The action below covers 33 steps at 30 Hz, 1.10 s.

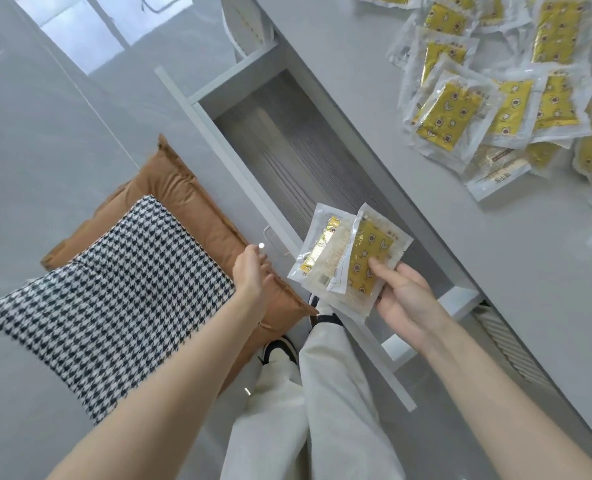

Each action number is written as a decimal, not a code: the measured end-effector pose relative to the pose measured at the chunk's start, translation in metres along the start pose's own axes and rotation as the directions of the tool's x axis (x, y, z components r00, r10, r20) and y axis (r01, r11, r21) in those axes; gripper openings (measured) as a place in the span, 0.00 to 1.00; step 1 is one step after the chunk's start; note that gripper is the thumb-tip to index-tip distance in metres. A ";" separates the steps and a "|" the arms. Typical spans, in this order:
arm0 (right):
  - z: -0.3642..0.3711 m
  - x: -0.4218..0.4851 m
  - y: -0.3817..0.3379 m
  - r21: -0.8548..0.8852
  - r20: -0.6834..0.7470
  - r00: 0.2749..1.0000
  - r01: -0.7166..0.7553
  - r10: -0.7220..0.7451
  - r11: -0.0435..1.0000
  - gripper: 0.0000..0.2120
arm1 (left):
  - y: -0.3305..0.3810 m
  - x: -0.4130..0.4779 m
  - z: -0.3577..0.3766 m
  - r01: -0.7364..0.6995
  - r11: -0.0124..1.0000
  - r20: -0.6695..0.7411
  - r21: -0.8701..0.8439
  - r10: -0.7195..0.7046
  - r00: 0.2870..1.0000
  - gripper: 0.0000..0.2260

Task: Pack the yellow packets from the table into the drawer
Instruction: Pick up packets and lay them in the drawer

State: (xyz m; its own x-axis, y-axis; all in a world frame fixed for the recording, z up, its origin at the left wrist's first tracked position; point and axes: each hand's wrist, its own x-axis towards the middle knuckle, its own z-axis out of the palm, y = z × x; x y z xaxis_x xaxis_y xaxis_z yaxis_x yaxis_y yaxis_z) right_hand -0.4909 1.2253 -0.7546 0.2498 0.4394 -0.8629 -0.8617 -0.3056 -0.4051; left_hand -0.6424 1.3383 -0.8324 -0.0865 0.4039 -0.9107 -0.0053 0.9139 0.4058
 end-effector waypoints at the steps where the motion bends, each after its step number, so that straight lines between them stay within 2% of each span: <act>1: 0.000 -0.003 0.000 0.001 -0.009 1.000 0.002 -0.002 1.000 0.15 | 0.001 -0.011 0.000 -0.116 0.990 -0.066 0.078 0.121 0.990 0.12; 3: -0.001 -0.011 -0.001 0.007 -0.028 1.000 0.011 -0.011 1.000 0.15 | 0.006 -0.040 0.000 -0.403 0.881 -0.058 0.246 0.428 0.902 0.07; 5: -0.001 -0.018 -0.003 0.005 -0.029 0.999 0.023 -0.023 1.000 0.16 | 0.014 -0.067 0.003 -0.670 0.647 0.127 0.363 0.678 0.724 0.04; 6: -0.001 -0.022 -0.004 0.006 -0.026 0.999 0.030 -0.030 1.000 0.16 | 0.019 -0.078 0.007 -0.748 0.541 0.248 0.385 0.720 0.648 0.04; 7: -0.002 -0.026 -0.006 0.010 -0.022 0.999 0.038 -0.038 0.999 0.16 | 0.023 -0.085 0.013 -0.785 0.477 0.362 0.394 0.705 0.610 0.04; 8: -0.004 -0.031 -0.008 0.014 -0.022 0.999 0.046 -0.045 0.999 0.16 | 0.025 -0.091 0.020 -0.793 0.454 0.464 0.407 0.645 0.607 0.07; 10: -0.007 -0.036 -0.011 0.014 -0.014 0.998 0.058 -0.058 0.998 0.15 | 0.028 -0.093 0.030 -0.724 0.503 0.594 0.472 0.425 0.683 0.20; 12: -0.013 -0.039 -0.013 0.043 0.006 0.997 0.072 -0.072 0.996 0.15 | 0.029 -0.093 0.039 -0.579 0.579 0.624 0.574 0.150 0.767 0.31; 14: -0.020 -0.039 -0.013 0.077 0.010 0.997 0.076 -0.077 0.994 0.15 | 0.030 -0.093 0.046 -0.528 0.552 0.635 0.645 -0.003 0.772 0.31; 19: -0.041 -0.029 -0.002 0.118 -0.082 0.995 0.069 -0.060 0.991 0.14 | 0.025 -0.077 0.063 -0.513 0.482 0.593 0.711 -0.019 0.805 0.17; 21: -0.049 -0.023 0.003 0.115 -0.144 0.989 0.058 -0.041 0.992 0.11 | 0.019 -0.071 0.074 -0.533 0.400 0.579 0.746 0.006 0.815 0.12; 24: -0.062 -0.005 0.011 0.042 -0.306 0.952 0.021 -0.007 0.999 0.08 | 0.012 -0.055 0.091 -0.497 0.335 0.512 0.800 0.051 0.858 0.16; 26: -0.073 0.011 0.017 -0.002 -0.431 0.902 -0.013 0.011 1.000 0.12 | 0.010 -0.044 0.101 -0.448 0.350 0.453 0.823 0.071 0.889 0.25; 27: -0.078 0.020 0.019 -0.010 -0.477 0.879 -0.027 0.019 1.000 0.13 | 0.009 -0.039 0.105 -0.428 0.375 0.433 0.822 0.077 0.898 0.25; 29: -0.089 0.038 0.023 -0.041 -0.541 0.841 -0.049 0.019 0.998 0.10 | 0.007 -0.026 0.112 -0.418 0.419 0.422 0.806 0.089 0.902 0.18; 31: -0.095 0.054 0.023 -0.070 -0.589 0.808 -0.064 0.010 0.996 0.01 | 0.006 -0.016 0.118 -0.421 0.413 0.414 0.807 0.110 0.903 0.16; 33: -0.101 0.069 0.021 -0.095 -0.637 0.771 -0.075 -0.003 0.993 0.05 | 0.002 -0.006 0.124 -0.410 0.427 0.400 0.806 0.117 0.909 0.19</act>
State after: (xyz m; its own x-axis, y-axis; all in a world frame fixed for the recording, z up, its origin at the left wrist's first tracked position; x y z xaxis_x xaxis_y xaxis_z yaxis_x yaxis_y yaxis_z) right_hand -0.4470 1.1639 -0.8531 0.4761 -0.1980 -0.8568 -0.8321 -0.4164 -0.3662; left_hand -0.5180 1.3426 -0.8358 0.3192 0.4903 -0.8110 0.8363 0.2568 0.4844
